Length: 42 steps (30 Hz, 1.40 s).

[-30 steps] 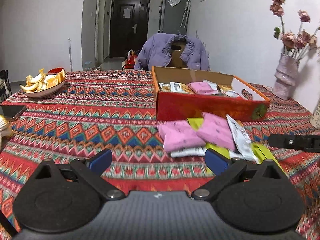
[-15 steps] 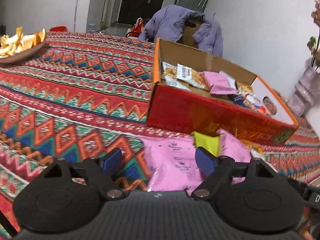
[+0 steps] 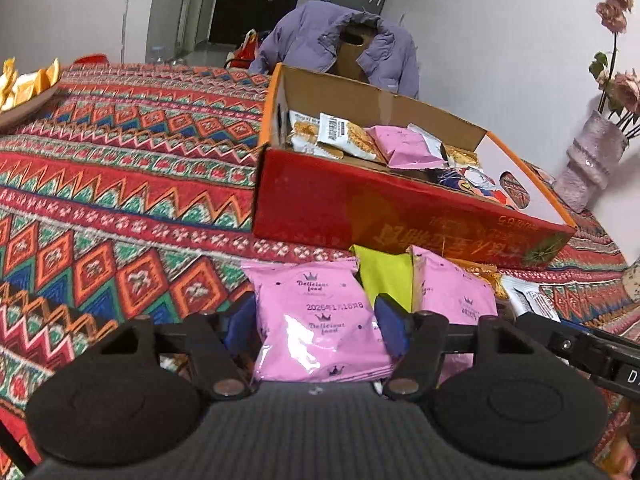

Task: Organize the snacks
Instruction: 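Grasp a pink packet with the left tool while the right tool grasps a white packet, then carry both packets over the cardboard box and open both tools to drop them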

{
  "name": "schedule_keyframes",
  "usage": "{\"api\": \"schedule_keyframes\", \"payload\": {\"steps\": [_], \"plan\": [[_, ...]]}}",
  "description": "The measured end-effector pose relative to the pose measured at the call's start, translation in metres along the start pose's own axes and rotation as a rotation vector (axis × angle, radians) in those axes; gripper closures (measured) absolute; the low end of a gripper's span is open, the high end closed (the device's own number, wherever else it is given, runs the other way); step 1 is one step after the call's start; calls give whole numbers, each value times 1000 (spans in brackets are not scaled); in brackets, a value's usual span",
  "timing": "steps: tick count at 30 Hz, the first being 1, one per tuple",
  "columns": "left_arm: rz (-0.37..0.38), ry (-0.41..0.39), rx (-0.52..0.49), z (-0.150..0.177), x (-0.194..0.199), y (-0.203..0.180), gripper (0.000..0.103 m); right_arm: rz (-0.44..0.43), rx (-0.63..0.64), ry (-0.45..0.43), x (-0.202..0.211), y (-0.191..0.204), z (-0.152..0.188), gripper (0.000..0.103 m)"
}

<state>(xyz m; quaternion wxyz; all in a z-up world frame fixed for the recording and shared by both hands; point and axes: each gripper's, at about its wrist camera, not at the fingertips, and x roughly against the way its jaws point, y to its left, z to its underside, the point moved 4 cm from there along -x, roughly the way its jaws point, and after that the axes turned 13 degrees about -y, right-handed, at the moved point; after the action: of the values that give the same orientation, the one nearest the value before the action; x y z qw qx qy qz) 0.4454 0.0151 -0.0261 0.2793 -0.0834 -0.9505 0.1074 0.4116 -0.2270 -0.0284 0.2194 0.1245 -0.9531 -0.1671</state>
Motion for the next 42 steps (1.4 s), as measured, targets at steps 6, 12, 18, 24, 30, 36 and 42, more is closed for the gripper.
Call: {"api": "schedule_keyframes", "payload": {"steps": [6, 12, 18, 24, 30, 36, 42], "plan": [[-61, -27, -129, 5, 24, -7, 40, 10, 34, -29, 27, 4, -2, 55], [-71, -122, -108, -3, 91, -7, 40, 30, 78, -72, 70, 8, -5, 55], [-4, -161, -99, 6, 153, -20, 40, 34, 102, -100, 115, 13, 2, 55], [34, -182, -95, 23, 180, -37, 40, 39, 128, -117, 151, 15, 11, 55], [63, -202, -107, 33, 195, -49, 40, 42, 147, -134, 172, 14, 14, 55], [86, -189, -107, 38, 195, -57, 40, 52, 152, -137, 181, 9, 15, 55], [122, -174, -109, 31, 178, -68, 40, 66, 148, -131, 174, 0, 8, 55]]}}
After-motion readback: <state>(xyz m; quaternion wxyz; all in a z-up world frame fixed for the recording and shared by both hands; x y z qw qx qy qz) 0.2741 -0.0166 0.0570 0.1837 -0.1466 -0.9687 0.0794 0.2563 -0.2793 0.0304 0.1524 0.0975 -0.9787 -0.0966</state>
